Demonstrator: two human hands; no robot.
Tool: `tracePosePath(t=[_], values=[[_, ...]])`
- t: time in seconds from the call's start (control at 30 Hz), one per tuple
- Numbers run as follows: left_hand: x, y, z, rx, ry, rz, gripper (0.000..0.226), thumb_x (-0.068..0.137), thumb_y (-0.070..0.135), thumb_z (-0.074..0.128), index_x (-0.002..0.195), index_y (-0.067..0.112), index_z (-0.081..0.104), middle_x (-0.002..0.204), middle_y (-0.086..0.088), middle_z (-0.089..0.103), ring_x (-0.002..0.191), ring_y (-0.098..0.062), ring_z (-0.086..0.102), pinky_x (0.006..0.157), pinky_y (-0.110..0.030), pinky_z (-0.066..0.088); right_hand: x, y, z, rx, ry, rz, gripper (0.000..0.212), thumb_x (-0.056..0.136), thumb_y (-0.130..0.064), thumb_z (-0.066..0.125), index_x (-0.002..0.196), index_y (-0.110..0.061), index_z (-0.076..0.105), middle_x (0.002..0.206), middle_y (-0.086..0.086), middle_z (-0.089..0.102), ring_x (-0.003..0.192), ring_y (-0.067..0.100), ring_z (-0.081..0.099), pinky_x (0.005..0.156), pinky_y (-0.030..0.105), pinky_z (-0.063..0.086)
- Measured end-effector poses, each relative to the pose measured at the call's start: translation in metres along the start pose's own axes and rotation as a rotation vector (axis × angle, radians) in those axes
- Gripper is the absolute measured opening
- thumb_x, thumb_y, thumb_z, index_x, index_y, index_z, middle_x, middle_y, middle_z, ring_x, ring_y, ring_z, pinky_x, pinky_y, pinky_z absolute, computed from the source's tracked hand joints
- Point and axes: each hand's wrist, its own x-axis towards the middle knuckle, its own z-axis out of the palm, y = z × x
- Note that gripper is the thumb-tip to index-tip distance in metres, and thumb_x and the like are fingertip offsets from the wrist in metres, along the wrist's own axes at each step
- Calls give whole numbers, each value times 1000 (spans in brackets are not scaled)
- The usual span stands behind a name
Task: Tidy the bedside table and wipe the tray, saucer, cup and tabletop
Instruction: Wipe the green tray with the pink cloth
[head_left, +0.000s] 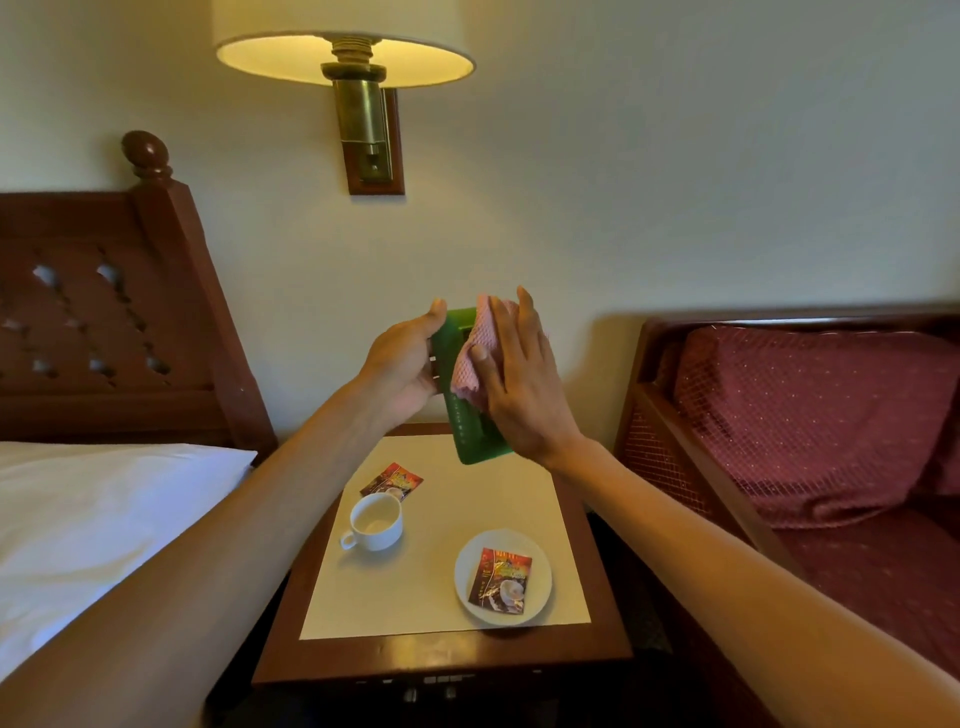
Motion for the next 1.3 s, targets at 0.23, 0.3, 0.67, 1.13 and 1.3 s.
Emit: tracePosePath(t=[0.23, 0.3, 0.67, 1.13, 1.3], values=[[-5, -9, -1, -38, -98, -98, 34, 102, 29, 51, 119, 3, 62, 95, -14, 67, 88, -28, 66, 66, -39, 57, 3, 2, 0, 0, -68, -1, 67, 101, -56, 25, 155, -16, 24, 165, 6, 15, 153, 19, 8, 124, 45, 14], [-5, -9, 2, -13, -104, -91, 30, 103, 27, 49, 115, 4, 63, 90, -12, 67, 79, -24, 66, 61, -35, 56, 9, -3, 0, 80, -34, 87, 73, 95, -62, 23, 149, -14, 35, 161, 9, 26, 151, 23, 17, 122, 44, 20], [-3, -4, -2, 14, -82, -109, 41, 103, 31, 46, 129, 1, 57, 103, -15, 60, 94, -27, 61, 76, -38, 55, 1, -6, 4, -17, -30, -17, 60, 104, -46, 34, 155, -16, 22, 165, 6, 14, 153, 20, 8, 123, 49, 14], [5, 5, -2, -91, 70, 4, 31, 103, 32, 50, 102, 6, 66, 87, -9, 69, 85, -25, 66, 70, -36, 56, -8, -24, 15, -85, -37, -63, 65, 106, -44, 29, 159, -14, 8, 167, 5, -1, 154, 18, -6, 125, 43, 1], [6, 11, -4, -191, 133, 71, 30, 103, 33, 49, 107, 5, 60, 95, -11, 71, 94, -27, 70, 81, -41, 58, -20, -6, 19, -86, -88, -92, 68, 106, -47, 29, 159, -15, 0, 167, 2, -6, 153, 12, -11, 125, 43, 1]])
